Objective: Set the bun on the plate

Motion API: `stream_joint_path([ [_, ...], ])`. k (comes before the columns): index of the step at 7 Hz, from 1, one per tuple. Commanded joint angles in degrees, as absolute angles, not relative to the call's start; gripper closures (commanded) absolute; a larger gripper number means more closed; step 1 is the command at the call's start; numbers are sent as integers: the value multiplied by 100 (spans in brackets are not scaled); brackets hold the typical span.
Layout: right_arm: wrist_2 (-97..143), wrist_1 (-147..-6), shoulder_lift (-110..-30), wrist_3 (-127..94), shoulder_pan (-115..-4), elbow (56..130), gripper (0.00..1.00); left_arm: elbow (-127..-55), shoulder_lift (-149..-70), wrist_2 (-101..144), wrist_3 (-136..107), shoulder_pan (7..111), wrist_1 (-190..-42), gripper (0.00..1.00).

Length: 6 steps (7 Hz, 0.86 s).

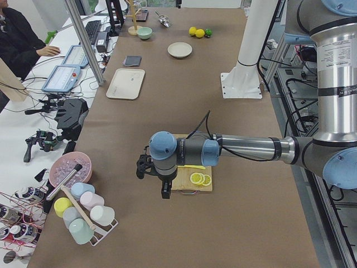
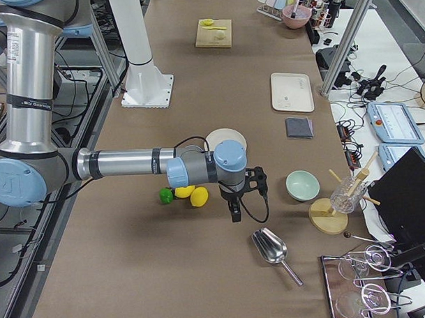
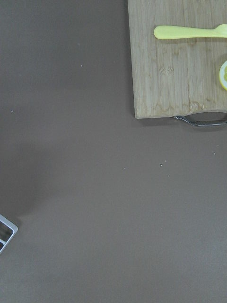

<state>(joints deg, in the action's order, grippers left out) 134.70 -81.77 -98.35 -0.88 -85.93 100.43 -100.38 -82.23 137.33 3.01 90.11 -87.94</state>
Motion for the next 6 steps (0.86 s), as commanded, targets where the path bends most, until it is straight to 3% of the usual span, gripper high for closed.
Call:
stream_joint_path([
  [1, 13544, -8069, -9905, -123, -8596, 10029, 0, -10063, -8236, 13781, 290, 9044, -8807, 2],
  [6, 13676, -7717, -9959, -149, -8561, 10028, 0, -10230, -8061, 14906, -229, 9227, -9427, 2],
])
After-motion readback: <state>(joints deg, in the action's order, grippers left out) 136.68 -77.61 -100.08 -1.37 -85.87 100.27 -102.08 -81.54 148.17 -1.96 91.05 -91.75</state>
